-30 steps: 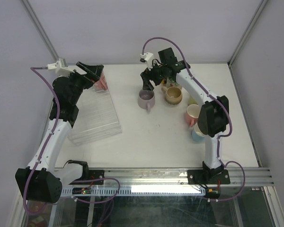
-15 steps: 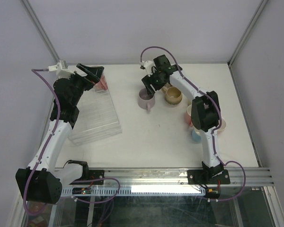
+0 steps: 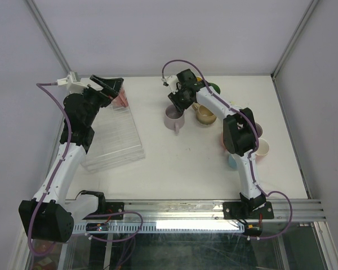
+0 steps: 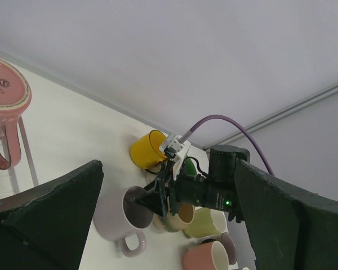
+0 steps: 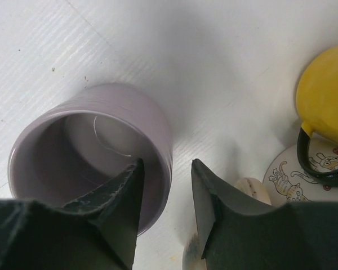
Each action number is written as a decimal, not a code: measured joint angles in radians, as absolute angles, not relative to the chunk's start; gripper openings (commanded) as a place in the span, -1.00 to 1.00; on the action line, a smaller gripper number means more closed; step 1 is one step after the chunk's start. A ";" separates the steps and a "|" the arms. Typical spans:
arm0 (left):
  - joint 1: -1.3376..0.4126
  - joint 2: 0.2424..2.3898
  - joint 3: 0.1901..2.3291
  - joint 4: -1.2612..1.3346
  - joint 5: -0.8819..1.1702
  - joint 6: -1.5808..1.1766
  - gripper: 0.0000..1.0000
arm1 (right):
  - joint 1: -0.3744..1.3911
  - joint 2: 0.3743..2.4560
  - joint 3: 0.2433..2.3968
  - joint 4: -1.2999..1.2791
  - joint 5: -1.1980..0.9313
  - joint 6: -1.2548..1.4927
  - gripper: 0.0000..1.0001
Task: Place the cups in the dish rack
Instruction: Pick up the cup at the center of the board.
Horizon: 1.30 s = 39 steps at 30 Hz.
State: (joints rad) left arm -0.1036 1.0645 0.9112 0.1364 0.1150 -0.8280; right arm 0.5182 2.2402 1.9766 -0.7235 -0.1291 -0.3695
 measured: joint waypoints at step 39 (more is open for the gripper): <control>-0.127 1.176 0.884 0.368 0.321 -1.048 0.87 | 0.431 2.189 1.965 -0.678 -0.327 -0.255 -1.00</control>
